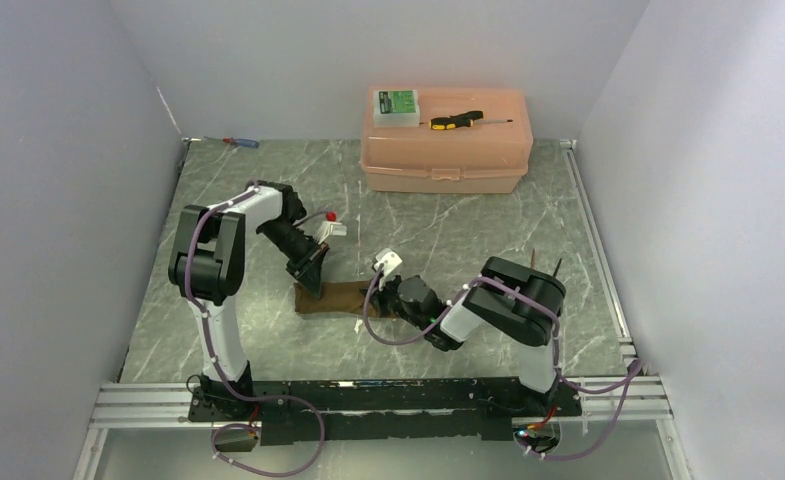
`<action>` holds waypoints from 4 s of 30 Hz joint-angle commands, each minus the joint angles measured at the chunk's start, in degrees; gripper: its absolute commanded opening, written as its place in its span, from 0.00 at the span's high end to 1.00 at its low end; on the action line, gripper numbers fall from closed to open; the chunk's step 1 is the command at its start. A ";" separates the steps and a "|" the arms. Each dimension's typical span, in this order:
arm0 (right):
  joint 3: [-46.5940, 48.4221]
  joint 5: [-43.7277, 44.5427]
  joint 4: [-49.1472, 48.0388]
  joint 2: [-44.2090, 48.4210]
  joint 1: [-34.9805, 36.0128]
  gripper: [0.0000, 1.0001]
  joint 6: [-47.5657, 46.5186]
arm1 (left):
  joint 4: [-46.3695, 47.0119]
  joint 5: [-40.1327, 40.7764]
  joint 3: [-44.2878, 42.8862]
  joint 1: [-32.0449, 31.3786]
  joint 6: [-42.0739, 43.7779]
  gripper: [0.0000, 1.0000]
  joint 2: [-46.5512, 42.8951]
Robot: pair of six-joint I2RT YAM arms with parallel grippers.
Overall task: Fold the napkin into a case and place the utensils inside
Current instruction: Smooth out the smaller rectangle-folded napkin at the center of the board, then pick up the fork from the corner of the board, then pass from the right arm to the left
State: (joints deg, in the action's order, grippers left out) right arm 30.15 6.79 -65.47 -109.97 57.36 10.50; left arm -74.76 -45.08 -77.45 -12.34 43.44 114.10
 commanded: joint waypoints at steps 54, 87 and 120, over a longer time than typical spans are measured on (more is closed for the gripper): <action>13.36 25.10 95.84 43.08 -45.52 0.14 31.97 | 0.56 4.75 -13.92 1.38 -12.65 0.06 -10.95; 18.45 5.23 84.46 15.13 -42.83 1.00 36.82 | 6.56 11.25 -34.99 19.81 -22.73 0.09 -7.56; 45.33 -17.53 87.49 22.02 -15.09 1.00 -6.01 | 14.87 -21.27 -24.03 5.07 -38.31 0.06 -6.87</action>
State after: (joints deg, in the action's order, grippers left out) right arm 68.79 -6.63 20.32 -86.30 39.44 10.02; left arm -66.32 -61.21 -104.12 -5.72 12.16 111.11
